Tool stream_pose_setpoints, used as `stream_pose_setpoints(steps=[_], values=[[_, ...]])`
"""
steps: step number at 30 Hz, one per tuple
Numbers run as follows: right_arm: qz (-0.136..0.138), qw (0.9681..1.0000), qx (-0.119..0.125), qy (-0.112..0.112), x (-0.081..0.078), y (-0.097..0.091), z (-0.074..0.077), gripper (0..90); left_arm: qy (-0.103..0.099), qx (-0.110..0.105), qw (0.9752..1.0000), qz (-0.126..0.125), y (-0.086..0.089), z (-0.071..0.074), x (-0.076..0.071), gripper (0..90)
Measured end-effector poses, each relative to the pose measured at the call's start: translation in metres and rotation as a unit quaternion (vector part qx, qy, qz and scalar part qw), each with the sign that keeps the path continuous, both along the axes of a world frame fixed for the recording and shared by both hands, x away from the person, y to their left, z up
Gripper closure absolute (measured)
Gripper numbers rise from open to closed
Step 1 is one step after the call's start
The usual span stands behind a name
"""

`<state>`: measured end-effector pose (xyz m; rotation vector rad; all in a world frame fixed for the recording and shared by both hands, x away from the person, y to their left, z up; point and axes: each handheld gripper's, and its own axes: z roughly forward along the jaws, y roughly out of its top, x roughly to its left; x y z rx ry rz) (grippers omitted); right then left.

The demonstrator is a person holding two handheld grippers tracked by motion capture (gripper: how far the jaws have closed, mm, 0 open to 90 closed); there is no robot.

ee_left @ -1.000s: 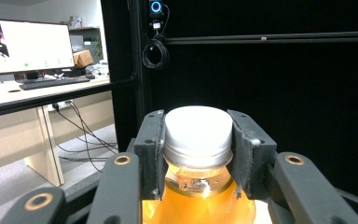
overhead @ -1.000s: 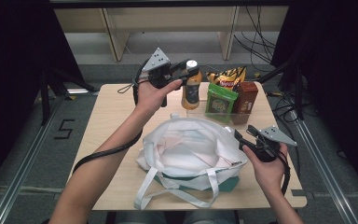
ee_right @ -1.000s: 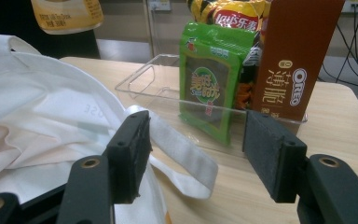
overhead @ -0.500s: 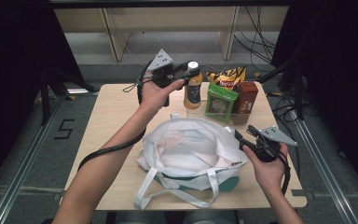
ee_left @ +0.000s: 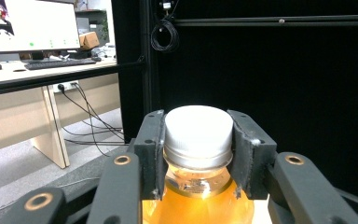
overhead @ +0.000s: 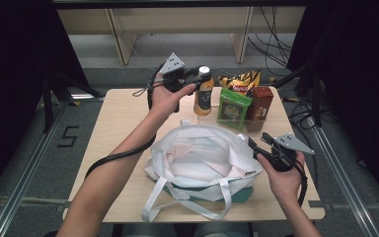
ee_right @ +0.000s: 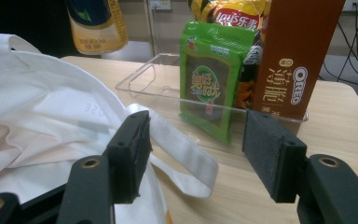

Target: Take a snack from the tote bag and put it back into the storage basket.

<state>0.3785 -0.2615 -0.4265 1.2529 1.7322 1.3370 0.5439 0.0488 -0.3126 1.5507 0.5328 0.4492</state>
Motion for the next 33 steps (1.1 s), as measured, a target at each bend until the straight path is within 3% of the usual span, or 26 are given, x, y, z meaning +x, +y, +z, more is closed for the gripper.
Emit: stream_pose_setpoints(steps=[3, 5, 14, 16, 20, 22, 26, 27, 30, 31, 33], values=[[0.003, 1.0000, -0.002, 0.008, -0.001, -0.001, 0.001, 42.3, 0.000, 0.003, 1.0000, 0.002, -0.001, -0.002, 0.002, 58.9], [0.006, 1.0000, -0.007, 0.000, 0.001, -0.001, 0.000, 42.3, 0.002, 0.004, 1.0000, 0.003, -0.001, -0.003, 0.003, 58.9], [0.008, 0.9999, -0.001, 0.008, 0.000, -0.001, 0.000, 42.3, 0.010, 0.011, 0.9999, 0.007, -0.003, -0.009, 0.009, 58.9], [0.007, 0.9999, -0.009, -0.001, 0.001, -0.002, 0.000, 42.3, 0.012, 0.011, 0.9998, 0.008, -0.004, -0.010, 0.011, 58.9], [0.008, 0.9999, -0.010, 0.001, 0.001, -0.002, 0.000, 42.3, 0.015, 0.011, 0.9998, 0.011, -0.004, -0.012, 0.013, 58.9], [0.003, 0.9999, 0.001, 0.011, 0.000, -0.001, 0.001, 42.3, 0.016, 0.013, 0.9997, 0.011, -0.004, -0.013, 0.014, 58.9], [0.006, 1.0000, -0.005, 0.003, 0.001, -0.001, 0.000, 42.3, 0.018, 0.016, 0.9996, 0.011, -0.005, -0.015, 0.016, 58.8], [0.001, 0.9999, 0.006, 0.012, 0.000, 0.000, 0.000, 42.3, 0.018, 0.017, 0.9996, 0.012, -0.005, -0.016, 0.017, 58.9], [0.003, 1.0000, 0.002, 0.009, 0.000, 0.000, 0.000, 42.3, 0.019, 0.019, 0.9996, 0.012, -0.005, -0.017, 0.019, 58.9], [0.007, 0.9999, -0.010, 0.000, 0.002, -0.002, -0.001, 42.3, 0.022, 0.017, 0.9995, 0.013, -0.006, -0.018, 0.019, 58.9], [0.005, 1.0000, -0.006, 0.004, 0.001, -0.001, -0.001, 42.3, 0.021, 0.021, 0.9995, 0.012, -0.006, -0.019, 0.020, 58.8]])
